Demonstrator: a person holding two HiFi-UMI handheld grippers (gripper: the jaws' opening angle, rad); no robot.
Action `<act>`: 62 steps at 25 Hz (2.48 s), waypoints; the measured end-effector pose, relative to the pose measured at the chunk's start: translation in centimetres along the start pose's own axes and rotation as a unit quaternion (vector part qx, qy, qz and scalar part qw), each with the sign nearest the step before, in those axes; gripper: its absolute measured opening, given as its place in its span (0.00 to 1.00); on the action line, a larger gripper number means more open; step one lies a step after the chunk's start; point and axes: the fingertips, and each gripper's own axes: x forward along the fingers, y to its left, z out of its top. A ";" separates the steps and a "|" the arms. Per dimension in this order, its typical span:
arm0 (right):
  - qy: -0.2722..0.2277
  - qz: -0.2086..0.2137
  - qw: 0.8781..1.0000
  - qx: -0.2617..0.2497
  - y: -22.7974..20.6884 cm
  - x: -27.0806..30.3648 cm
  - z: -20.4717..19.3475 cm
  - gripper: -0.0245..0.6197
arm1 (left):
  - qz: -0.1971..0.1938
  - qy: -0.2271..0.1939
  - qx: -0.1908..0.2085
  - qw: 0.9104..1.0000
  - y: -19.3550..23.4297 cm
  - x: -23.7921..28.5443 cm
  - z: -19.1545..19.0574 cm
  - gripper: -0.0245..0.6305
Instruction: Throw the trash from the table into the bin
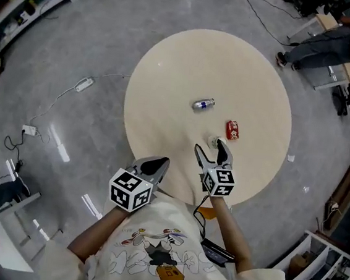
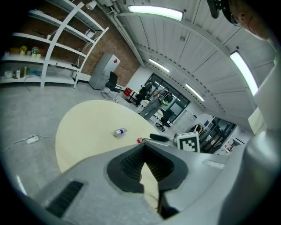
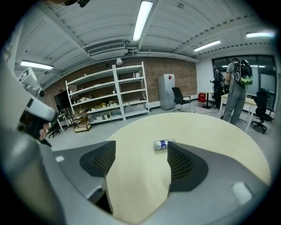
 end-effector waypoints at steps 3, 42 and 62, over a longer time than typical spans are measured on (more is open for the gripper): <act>0.010 0.009 1.000 0.002 -1.1 3.9 0.6 0.62 | 0.030 -0.010 -0.002 0.999 1.4 -0.5 0.2 0.05; 0.127 -0.052 0.990 -0.028 -10.6 23.9 -4.7 0.97 | 0.082 0.059 0.090 0.991 11.8 8.8 3.9 0.05; 0.124 -0.016 0.991 -0.040 -4.6 20.5 -3.5 0.81 | 0.061 0.070 0.082 0.992 11.2 6.1 2.2 0.05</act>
